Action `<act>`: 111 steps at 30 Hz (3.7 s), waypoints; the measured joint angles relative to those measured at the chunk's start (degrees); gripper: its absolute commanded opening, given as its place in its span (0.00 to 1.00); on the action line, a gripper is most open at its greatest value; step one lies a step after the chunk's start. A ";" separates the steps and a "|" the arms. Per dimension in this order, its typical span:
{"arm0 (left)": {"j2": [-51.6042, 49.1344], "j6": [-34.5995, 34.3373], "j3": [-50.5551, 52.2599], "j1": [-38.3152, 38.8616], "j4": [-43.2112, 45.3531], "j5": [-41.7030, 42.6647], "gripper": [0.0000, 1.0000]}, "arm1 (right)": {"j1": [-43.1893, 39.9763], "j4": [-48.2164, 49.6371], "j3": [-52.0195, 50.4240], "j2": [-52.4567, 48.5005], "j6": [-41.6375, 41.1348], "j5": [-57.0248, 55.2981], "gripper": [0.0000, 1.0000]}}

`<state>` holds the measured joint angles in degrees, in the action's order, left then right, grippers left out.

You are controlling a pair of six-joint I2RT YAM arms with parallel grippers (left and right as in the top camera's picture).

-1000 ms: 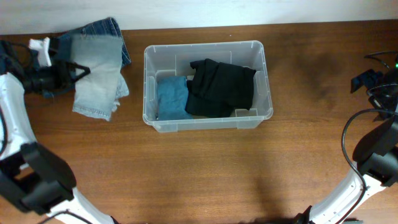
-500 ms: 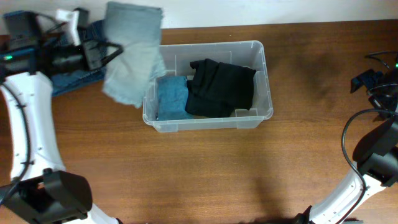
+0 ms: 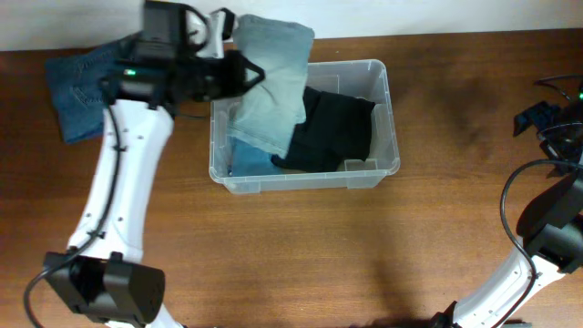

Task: Pack container
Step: 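Lift the grey denim with the left gripper and carry it over the container, then lower the grey denim into the container on top of the black garments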

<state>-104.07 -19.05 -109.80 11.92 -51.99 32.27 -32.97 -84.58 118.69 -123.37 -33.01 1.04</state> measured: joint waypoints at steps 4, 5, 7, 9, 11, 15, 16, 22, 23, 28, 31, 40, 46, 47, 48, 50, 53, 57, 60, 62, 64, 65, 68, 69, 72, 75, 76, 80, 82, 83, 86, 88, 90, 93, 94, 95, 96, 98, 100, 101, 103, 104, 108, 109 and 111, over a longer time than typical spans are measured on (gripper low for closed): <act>-0.09 -2.54 0.00 3.69 1.97 -5.99 0.01 | 0.00 0.00 0.00 0.00 -0.02 0.00 0.98; -0.20 -2.89 0.00 4.07 2.62 -6.49 0.01 | 0.00 0.02 0.00 0.00 -0.02 0.00 0.98; -0.55 -3.32 0.00 4.87 4.72 -7.65 0.01 | 0.00 0.00 0.00 0.00 -0.02 0.00 0.98; -1.36 -3.54 0.00 5.64 6.62 -8.33 0.01 | 0.00 0.00 0.00 0.00 0.04 0.00 0.98; -2.58 -3.54 0.00 6.27 8.87 -8.33 0.01 | 0.00 0.00 0.00 0.00 0.02 0.00 0.98; -5.73 -3.54 0.00 7.69 12.17 -6.82 0.01 | 0.00 0.02 0.00 0.00 0.00 0.00 0.98; -6.40 -3.54 0.00 8.13 12.37 -6.54 0.01 | 0.00 0.00 0.00 0.00 0.00 0.00 0.98; -9.81 -3.52 0.00 10.97 13.29 -5.53 0.01 | 0.00 0.02 0.00 0.00 0.02 0.00 0.98; -10.14 -3.52 0.00 11.30 13.51 -5.46 0.01 | 0.00 0.02 0.00 0.00 0.02 0.00 0.98; -12.00 -3.48 -0.04 11.74 12.81 -4.57 0.01 | 0.00 0.00 0.00 0.00 0.02 0.00 0.98; -12.94 -3.48 -0.04 11.74 11.50 -4.17 0.01 | 0.00 0.02 0.00 0.00 0.00 0.00 0.98; -13.31 -2.97 -0.04 11.67 12.92 -0.31 0.01 | 0.00 0.02 0.00 0.00 0.00 0.00 0.99; -13.60 -2.89 -2.32 12.44 13.77 4.68 0.01 | 0.00 0.00 0.00 0.00 -0.02 0.00 0.98; -13.60 -2.91 -2.91 12.72 13.79 5.27 0.01 | 0.00 0.02 0.00 0.00 0.02 0.00 0.98; -13.60 -2.91 -3.58 13.11 13.64 5.81 0.01 | 0.00 0.02 0.00 0.00 0.02 0.00 0.98; -13.60 -2.89 -4.98 14.14 13.29 7.10 0.01 | 0.00 0.00 0.00 0.00 0.00 0.00 0.98; -13.60 -2.86 -5.51 15.28 13.18 8.41 0.01 | 0.00 0.00 0.00 0.00 0.02 0.00 0.98; -13.60 -1.38 -5.51 15.80 12.17 9.20 0.01 | 0.00 0.00 0.00 0.00 0.00 0.00 0.98; -13.60 0.44 -5.51 15.74 11.56 9.25 0.01 | 0.00 0.02 0.00 0.00 0.00 0.00 0.98; -13.60 1.25 -5.51 15.65 11.28 9.18 0.01 | 0.00 0.00 0.00 0.00 0.02 0.00 0.98; -13.60 1.86 -5.51 15.61 11.15 9.11 0.01 | 0.00 0.02 0.00 0.00 0.00 0.00 0.98; -13.60 2.16 -5.51 15.61 11.10 9.11 0.01 | 0.00 0.02 0.00 0.00 0.02 0.00 0.98; -13.68 2.78 -5.51 15.61 11.10 9.09 0.01 | 0.00 0.00 0.00 0.00 0.02 0.00 0.98; -13.81 2.95 -5.51 15.61 11.10 9.07 0.01 | 0.00 0.00 0.00 0.00 0.00 0.00 0.98; -14.95 3.32 -5.51 15.61 11.28 8.87 0.01 | 0.00 0.02 0.00 0.00 0.00 0.00 0.98; -17.53 3.52 -5.51 15.61 11.32 8.83 0.01 | 0.00 0.00 0.00 0.00 0.00 0.00 0.98; -18.45 3.58 -5.51 15.61 11.30 8.63 0.01 | 0.00 0.02 0.00 0.00 0.00 0.00 0.98; -21.18 3.65 -5.51 15.61 10.86 8.04 0.01 | 0.00 0.02 0.00 0.00 0.02 0.00 0.98; -21.59 3.65 -5.51 15.61 10.38 8.00 0.01 | 0.00 0.00 0.00 0.00 0.02 0.00 0.98; -21.59 3.65 -5.51 15.52 9.90 7.96 0.01 | 0.00 0.02 0.00 0.00 -0.04 0.00 0.98; -21.57 3.43 -5.62 15.32 7.80 6.88 0.01 | 0.00 0.02 0.00 0.00 0.02 0.00 0.98; -21.57 2.91 -5.68 14.95 5.07 4.50 0.01 | 0.00 0.00 0.00 0.00 0.00 0.00 0.98; -21.57 2.62 -5.92 14.45 3.28 2.97 0.01 | 0.00 0.02 0.00 0.00 0.00 0.00 0.98; -21.57 1.49 -6.03 12.55 -0.39 -0.20 0.01 | 0.00 0.02 0.00 0.00 0.02 0.00 0.98; -21.57 1.14 -6.03 11.96 -1.25 -1.27 0.01 | 0.00 0.02 0.00 0.00 0.00 0.00 0.99; -21.57 0.85 -6.03 11.43 -2.16 -2.38 0.02 | 0.00 0.02 0.00 0.00 -0.02 0.00 0.98; -21.57 0.59 -6.03 10.84 -3.04 -3.56 0.10 | 0.00 0.00 0.00 0.00 0.02 0.00 0.98; -21.57 0.31 -6.03 9.97 -4.44 -5.55 0.18 | 0.00 0.02 0.00 0.00 0.02 0.00 0.98; -21.57 -0.07 -6.03 9.38 -5.49 -7.54 0.18 | 0.00 0.00 0.00 0.00 0.00 0.00 0.99; -21.57 -0.11 -6.03 9.14 -5.90 -8.61 0.18 | 0.00 0.00 0.00 0.00 0.02 0.00 0.98; -21.57 -0.11 -6.03 8.87 -6.67 -10.67 0.22 | 0.00 0.02 0.00 0.00 0.00 0.00 0.98; -21.57 -0.20 -6.03 8.76 -7.17 -12.04 0.26 | 0.00 0.02 0.00 0.00 0.02 0.00 0.98; -21.57 -0.48 -6.03 8.20 -9.31 -18.86 0.76 | 0.00 0.02 0.00 0.00 0.00 0.00 0.98; -21.57 -0.59 -6.03 8.04 -9.70 -19.98 0.79 | 0.00 0.00 0.00 0.00 0.02 0.00 0.98; -21.57 -0.63 -6.03 7.69 -10.47 -22.95 0.82 | 0.00 0.02 0.00 0.00 0.02 0.00 0.98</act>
<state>-125.64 -19.68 -115.83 19.62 -62.46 9.32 -32.97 -84.55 118.69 -123.37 -32.99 1.04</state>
